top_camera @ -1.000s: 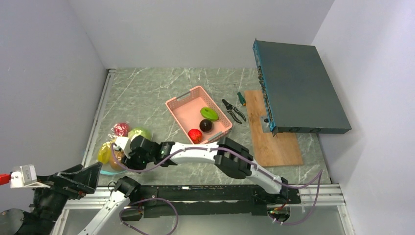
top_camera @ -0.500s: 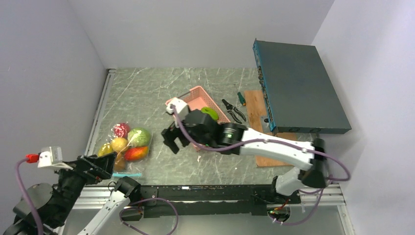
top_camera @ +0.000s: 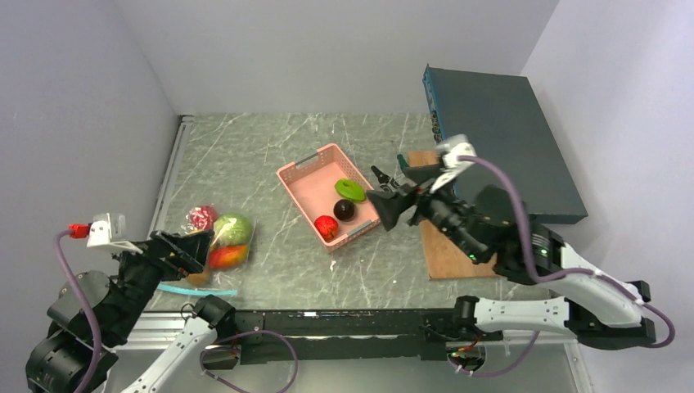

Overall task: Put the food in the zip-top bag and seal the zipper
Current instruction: Reset both arms

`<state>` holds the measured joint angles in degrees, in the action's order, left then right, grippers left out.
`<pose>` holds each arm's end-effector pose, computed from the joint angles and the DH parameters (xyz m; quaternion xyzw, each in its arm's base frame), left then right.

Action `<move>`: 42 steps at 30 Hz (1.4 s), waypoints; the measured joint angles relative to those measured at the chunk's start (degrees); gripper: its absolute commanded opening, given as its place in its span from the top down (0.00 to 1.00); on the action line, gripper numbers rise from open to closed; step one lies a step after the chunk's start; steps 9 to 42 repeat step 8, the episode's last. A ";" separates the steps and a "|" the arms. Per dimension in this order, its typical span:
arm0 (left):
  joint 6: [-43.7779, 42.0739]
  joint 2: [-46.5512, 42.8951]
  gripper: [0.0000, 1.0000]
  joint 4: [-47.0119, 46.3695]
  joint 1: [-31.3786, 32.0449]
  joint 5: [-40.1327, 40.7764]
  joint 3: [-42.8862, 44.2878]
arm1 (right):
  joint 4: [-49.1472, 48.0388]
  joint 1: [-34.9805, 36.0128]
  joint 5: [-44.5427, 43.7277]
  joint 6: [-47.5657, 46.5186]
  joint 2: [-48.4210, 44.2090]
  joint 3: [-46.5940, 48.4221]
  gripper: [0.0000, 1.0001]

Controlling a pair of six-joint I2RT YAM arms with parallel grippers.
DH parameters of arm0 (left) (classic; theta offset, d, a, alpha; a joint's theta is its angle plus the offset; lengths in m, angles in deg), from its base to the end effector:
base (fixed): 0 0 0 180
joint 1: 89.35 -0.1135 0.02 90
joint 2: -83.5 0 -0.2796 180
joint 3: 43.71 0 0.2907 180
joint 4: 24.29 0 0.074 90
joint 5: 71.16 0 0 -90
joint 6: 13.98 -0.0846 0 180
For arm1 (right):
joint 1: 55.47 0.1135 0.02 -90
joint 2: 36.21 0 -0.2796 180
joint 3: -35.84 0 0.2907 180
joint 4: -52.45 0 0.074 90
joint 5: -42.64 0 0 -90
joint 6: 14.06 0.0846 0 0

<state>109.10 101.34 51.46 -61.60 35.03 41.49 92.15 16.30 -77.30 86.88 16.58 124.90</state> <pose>0.0281 0.0119 0.4448 -0.1268 0.7443 -0.2356 0.6119 0.1128 0.2075 0.4993 -0.2033 0.6961 0.2965 0.6214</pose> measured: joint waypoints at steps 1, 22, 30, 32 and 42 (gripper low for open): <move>-0.07 0.42 0.00 -0.57 0.00 -0.11 -0.04 | 0.07 0.00 -1.40 0.02 -1.16 -0.11 0.00; -0.94 1.99 0.00 -3.85 0.00 -0.42 -1.09 | -0.07 0.00 -10.69 0.22 -6.05 -1.95 0.00; -0.94 1.99 0.00 -3.85 0.00 -0.42 -1.09 | -0.07 0.00 -10.69 0.22 -6.05 -1.95 0.00; -0.94 1.99 0.00 -3.85 0.00 -0.42 -1.09 | -0.07 0.00 -10.69 0.22 -6.05 -1.95 0.00; -0.94 1.99 0.00 -3.85 0.00 -0.42 -1.09 | -0.07 0.00 -10.69 0.22 -6.05 -1.95 0.00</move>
